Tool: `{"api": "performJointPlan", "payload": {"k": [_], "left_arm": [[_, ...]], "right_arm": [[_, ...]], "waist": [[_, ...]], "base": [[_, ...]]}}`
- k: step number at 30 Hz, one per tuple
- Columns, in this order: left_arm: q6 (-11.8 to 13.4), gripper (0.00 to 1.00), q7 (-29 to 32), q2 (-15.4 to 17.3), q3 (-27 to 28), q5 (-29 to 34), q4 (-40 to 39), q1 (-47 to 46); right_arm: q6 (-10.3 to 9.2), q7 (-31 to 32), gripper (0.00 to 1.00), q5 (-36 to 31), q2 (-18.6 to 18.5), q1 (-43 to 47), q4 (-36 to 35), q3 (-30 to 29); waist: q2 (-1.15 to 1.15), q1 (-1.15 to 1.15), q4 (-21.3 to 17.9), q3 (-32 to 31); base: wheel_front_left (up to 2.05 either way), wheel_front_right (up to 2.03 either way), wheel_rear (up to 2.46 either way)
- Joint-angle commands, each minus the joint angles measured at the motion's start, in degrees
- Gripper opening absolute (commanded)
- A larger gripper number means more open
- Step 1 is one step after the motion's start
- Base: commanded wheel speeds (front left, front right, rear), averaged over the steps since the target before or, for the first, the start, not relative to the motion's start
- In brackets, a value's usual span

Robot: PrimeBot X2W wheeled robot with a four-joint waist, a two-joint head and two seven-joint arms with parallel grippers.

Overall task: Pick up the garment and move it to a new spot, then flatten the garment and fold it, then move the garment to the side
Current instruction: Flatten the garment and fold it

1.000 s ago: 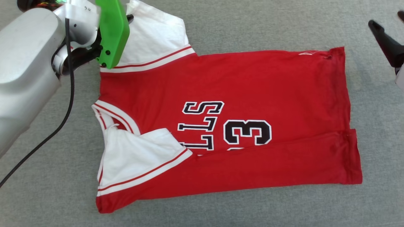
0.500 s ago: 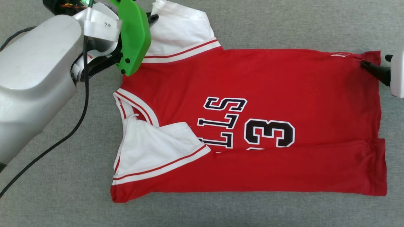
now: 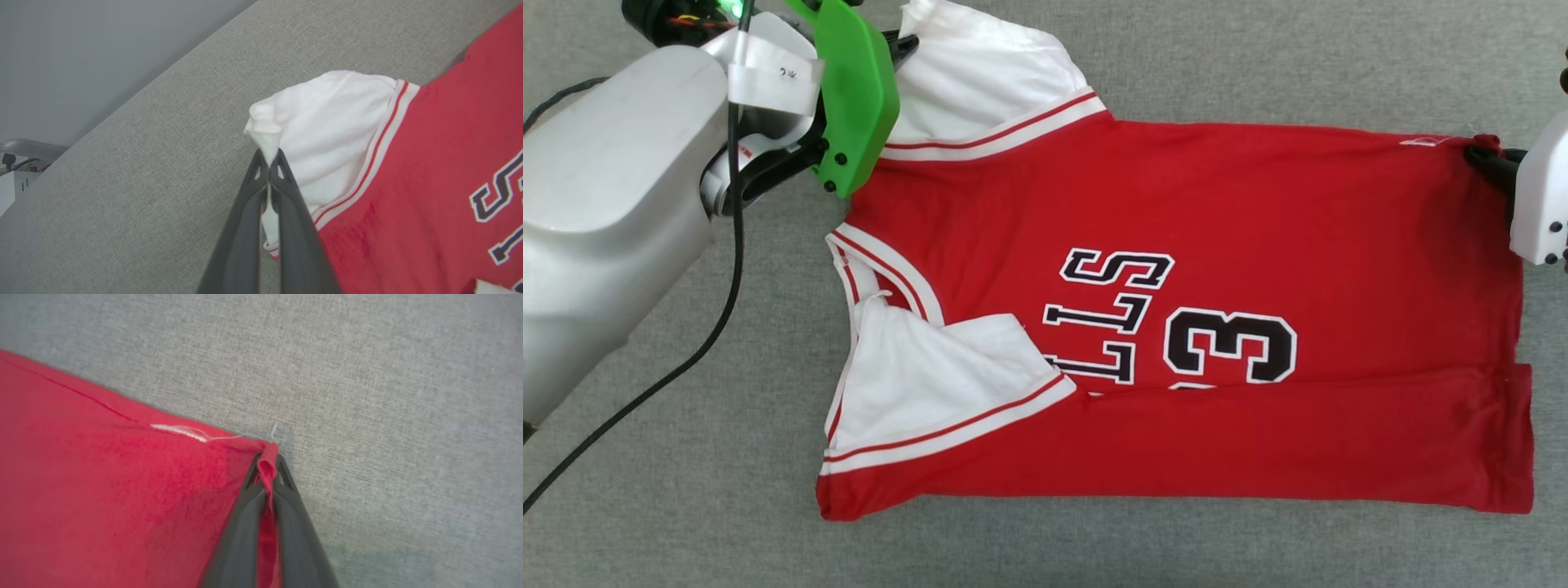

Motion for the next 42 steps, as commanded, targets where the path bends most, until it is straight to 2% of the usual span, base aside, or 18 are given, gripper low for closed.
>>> {"api": "performJointPlan", "payload": {"k": [1,7,13,20,24,28,32,38,42], "left_arm": [[-0.2,0.00,-0.8,0.3,-0.2,0.1,0.5,1.0],[-0.2,0.00,-3.5,1.5,-1.0,0.3,0.0,5.2],[0.3,0.00,-5.3,4.0,-1.4,0.5,-2.8,11.2],[2.8,0.00,-6.6,6.6,-1.8,0.1,-7.7,20.3],[5.4,0.00,-7.7,8.5,-2.0,-0.1,-11.4,27.4],[7.2,0.00,-8.0,9.9,-2.1,-0.7,-14.2,33.0],[7.9,0.00,-8.6,10.9,-2.1,-0.8,-15.2,37.8],[9.2,0.00,-9.1,10.0,-2.2,-0.2,-14.6,42.3],[8.9,0.00,-10.1,8.9,-2.2,-0.7,-12.8,43.8]], "right_arm": [[-0.04,-1.9,0.00,0.8,0.3,0.8,0.8,0.5],[-0.04,-8.9,0.00,2.0,-1.5,4.4,-1.2,2.1],[-0.04,-14.5,0.00,3.0,-3.7,10.6,-4.4,3.3],[-0.04,-18.4,0.00,3.5,-4.7,19.2,-7.1,4.1],[-0.04,-20.6,0.00,4.0,-4.7,25.6,-8.3,3.4],[-0.04,-22.0,0.00,4.2,-4.7,30.6,-9.7,2.2],[-0.04,-22.3,0.00,4.4,-4.4,35.1,-10.9,0.7],[-0.04,-20.7,0.00,3.9,-3.8,39.7,-11.7,-1.4],[-0.04,-19.1,0.00,3.1,-2.8,40.8,-11.3,-1.9]], "waist": [[0.00,0.00,-0.6,-2.6],[0.00,0.00,-0.8,-8.0],[0.00,0.00,-0.6,-12.3],[0.00,0.00,-0.2,-16.8],[0.00,0.00,0.2,-19.5],[0.00,0.00,0.3,-20.9],[0.00,0.00,0.3,-21.4],[0.00,0.00,0.2,-19.9],[0.00,0.00,0.1,-18.4]], "base": [[0.00,0.00,0.00],[0.00,0.00,0.00],[0.00,0.00,0.00],[0.00,0.00,0.00],[0.00,0.00,0.00],[0.00,0.00,0.00],[0.00,0.00,0.00],[0.00,0.00,0.00],[0.00,0.00,0.00]]}}
